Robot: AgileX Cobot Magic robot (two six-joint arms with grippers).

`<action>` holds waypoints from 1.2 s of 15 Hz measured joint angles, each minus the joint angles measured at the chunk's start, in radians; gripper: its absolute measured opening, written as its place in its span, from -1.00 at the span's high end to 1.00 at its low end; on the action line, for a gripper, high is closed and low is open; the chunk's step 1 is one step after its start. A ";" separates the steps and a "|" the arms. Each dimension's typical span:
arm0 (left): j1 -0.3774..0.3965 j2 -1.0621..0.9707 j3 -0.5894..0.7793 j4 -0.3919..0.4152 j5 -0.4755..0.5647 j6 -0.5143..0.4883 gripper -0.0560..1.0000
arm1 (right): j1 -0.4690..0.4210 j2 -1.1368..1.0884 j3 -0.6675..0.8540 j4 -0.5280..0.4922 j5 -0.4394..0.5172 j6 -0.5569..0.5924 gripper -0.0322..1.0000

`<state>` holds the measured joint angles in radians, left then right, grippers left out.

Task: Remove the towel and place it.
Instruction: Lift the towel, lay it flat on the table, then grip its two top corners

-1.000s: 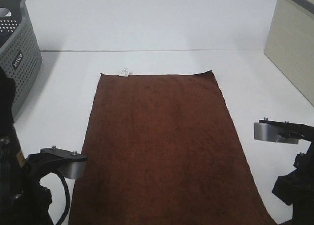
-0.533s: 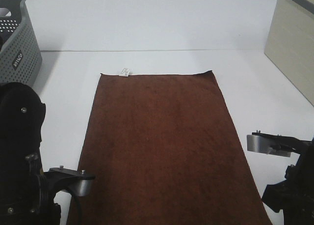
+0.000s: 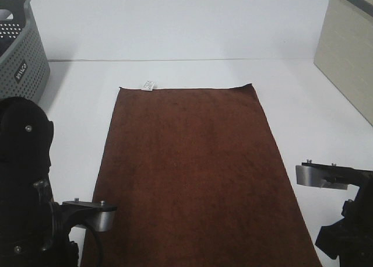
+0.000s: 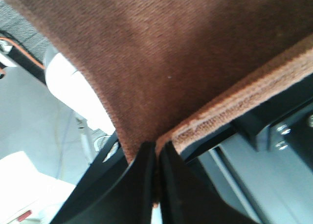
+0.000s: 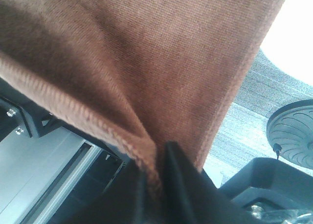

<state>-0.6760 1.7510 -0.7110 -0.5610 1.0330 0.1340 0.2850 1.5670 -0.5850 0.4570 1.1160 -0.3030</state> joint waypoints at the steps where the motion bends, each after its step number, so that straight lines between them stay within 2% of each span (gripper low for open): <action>1: 0.000 0.000 0.000 -0.024 -0.002 0.000 0.76 | 0.000 0.000 0.000 0.001 0.000 0.000 0.56; 3: 0.000 0.000 0.000 -0.083 -0.003 0.001 0.44 | 0.000 0.000 0.000 0.024 -0.007 0.000 0.26; 4: 0.000 0.000 0.000 -0.105 -0.004 0.001 0.09 | 0.000 0.000 0.000 0.052 -0.011 0.000 0.01; 5: 0.000 0.000 0.000 -0.120 -0.007 0.001 -0.16 | -0.001 0.000 0.000 0.068 -0.011 0.000 -0.15; 6: 0.000 0.000 0.000 -0.125 -0.008 0.001 -0.39 | -0.001 0.000 0.000 0.072 -0.011 0.000 -0.29; 7: 0.000 0.000 0.000 -0.126 -0.008 0.001 -0.54 | -0.001 0.000 0.000 0.071 -0.011 0.000 -0.37; 9: 0.000 0.000 0.000 -0.127 -0.009 0.001 -0.63 | -0.001 0.000 -0.001 0.057 -0.011 0.000 -0.42; 13: 0.000 -0.025 -0.054 -0.102 0.003 0.030 -0.64 | -0.001 -0.007 -0.084 0.004 -0.034 0.000 -0.43; 16: 0.017 -0.056 -0.207 0.045 0.003 0.010 -0.64 | -0.001 -0.039 -0.229 -0.133 -0.080 0.099 -0.47; 18: 0.086 -0.056 -0.333 0.164 -0.023 -0.040 -0.64 | -0.003 -0.045 -0.342 -0.248 -0.116 0.202 -0.56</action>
<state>-0.5900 1.6950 -1.0440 -0.3970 1.0100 0.0940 0.2820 1.5220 -0.9270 0.2090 1.0000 -0.1010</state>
